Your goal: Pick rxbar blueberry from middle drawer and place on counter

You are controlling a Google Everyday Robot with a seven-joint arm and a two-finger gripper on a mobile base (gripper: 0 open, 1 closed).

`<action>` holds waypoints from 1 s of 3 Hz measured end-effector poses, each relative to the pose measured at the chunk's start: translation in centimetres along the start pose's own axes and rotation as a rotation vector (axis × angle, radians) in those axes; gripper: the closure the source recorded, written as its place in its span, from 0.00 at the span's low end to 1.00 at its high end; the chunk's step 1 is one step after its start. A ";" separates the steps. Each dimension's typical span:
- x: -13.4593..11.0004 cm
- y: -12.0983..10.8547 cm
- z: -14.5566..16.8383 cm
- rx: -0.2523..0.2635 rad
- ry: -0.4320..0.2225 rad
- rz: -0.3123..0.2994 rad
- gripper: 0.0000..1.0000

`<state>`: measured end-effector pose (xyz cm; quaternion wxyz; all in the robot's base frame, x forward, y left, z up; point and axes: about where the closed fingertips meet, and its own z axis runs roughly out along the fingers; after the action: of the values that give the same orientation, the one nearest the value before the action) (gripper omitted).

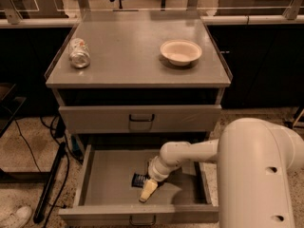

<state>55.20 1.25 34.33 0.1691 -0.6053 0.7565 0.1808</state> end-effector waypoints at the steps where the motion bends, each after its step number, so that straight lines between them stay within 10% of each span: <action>1: 0.3 0.1 0.3 -0.002 -0.002 0.008 0.01; 3: 0.3 0.1 0.3 -0.002 -0.002 0.008 0.47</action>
Offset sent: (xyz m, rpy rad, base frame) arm -0.0015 -0.0010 -0.0040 0.0024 0.0051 -0.0065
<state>55.04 1.15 33.93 0.1684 -0.6022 0.7587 0.1828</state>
